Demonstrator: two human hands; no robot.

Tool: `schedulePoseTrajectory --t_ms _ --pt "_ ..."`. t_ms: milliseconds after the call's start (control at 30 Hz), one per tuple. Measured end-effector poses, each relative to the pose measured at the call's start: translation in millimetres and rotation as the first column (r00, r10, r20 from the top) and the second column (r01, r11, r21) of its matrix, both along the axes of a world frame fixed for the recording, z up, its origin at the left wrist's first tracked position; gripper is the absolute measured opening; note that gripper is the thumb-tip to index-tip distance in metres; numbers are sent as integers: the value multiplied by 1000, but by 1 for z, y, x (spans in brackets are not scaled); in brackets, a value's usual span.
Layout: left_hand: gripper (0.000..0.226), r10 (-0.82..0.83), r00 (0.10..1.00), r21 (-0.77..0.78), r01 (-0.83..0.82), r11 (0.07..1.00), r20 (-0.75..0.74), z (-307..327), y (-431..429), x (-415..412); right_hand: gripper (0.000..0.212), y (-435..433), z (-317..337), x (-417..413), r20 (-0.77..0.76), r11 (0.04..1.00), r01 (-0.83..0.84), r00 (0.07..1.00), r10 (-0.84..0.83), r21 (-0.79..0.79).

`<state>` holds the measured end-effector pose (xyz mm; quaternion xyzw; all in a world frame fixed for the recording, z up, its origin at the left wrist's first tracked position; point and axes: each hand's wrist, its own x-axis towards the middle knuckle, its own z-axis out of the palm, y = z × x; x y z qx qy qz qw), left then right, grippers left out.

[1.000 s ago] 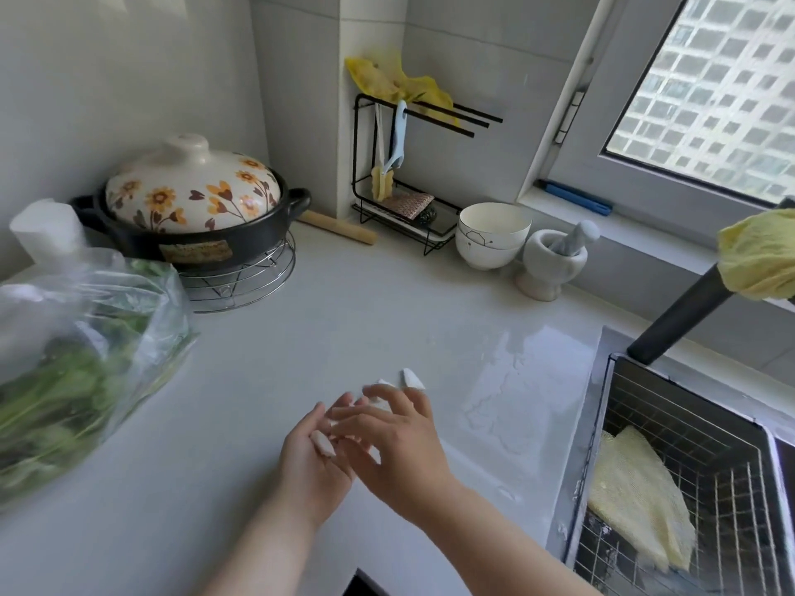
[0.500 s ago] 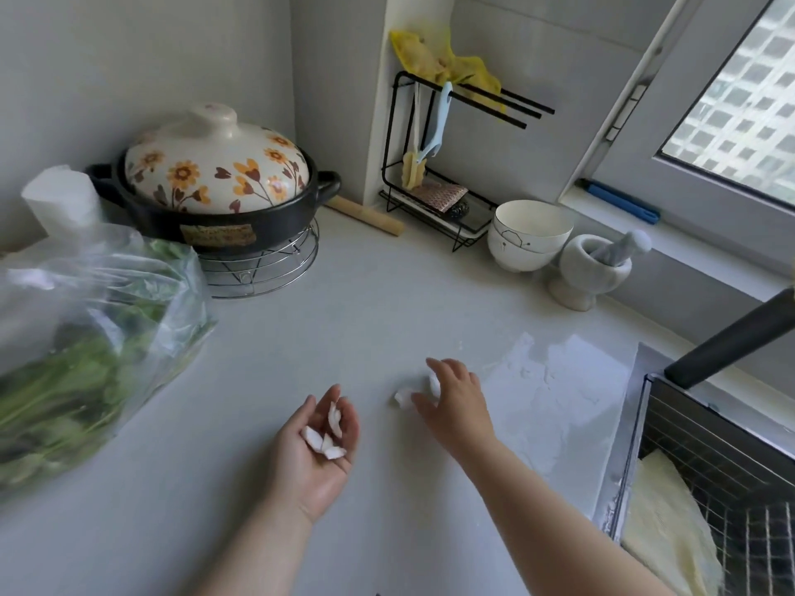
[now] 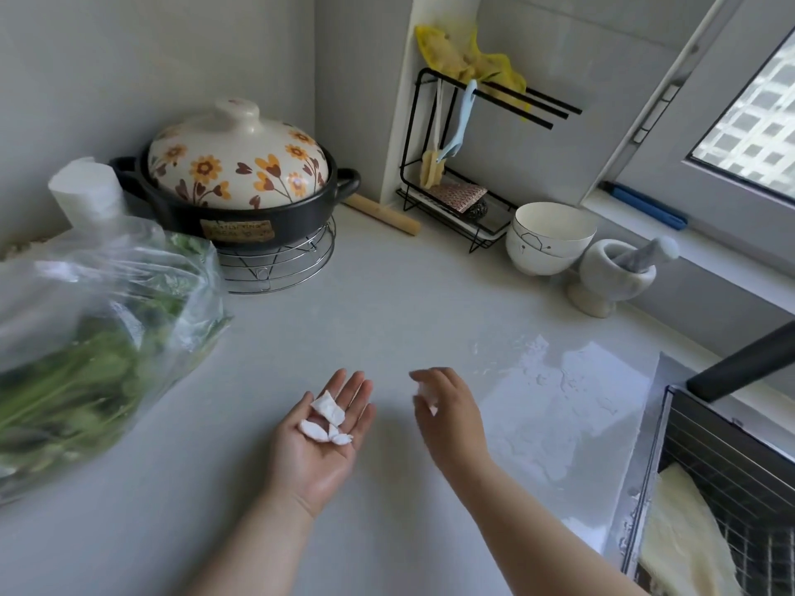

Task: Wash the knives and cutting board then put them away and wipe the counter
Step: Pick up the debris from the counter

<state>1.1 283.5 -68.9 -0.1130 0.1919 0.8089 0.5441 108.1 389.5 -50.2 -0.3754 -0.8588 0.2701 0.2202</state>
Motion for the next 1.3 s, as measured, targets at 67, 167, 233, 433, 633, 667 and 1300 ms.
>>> schedulePoseTrajectory --t_ms 67,167,233,433,633,667,1300 --pt "68 -12 1000 4 12 1000 8 -5 4 4 33 -21 13 -7 -209 995 -94 974 84 -39" --pt "44 -96 995 14 96 995 -1 -6 6 14 19 -47 19 -17 -202 976 -213 955 216 35" --pt "56 -130 991 44 131 990 -26 -2 7 22 15 -49 12 -16 -127 950 -201 963 236 238" --pt "39 -130 990 -4 131 991 47 2 13 41 11 -41 17 24 -229 954 -106 958 174 282" --pt "51 -323 946 114 318 941 21 9 27 73 15 -27 23 131 -79 979 155 986 -146 129" --pt "57 -352 936 129 346 929 21 7 30 80 15 -29 24 153 15 981 187 982 -187 45" --pt "58 -615 786 91 618 781 -55 15 50 208 29 -106 -23 234 254 931 268 909 -330 248"
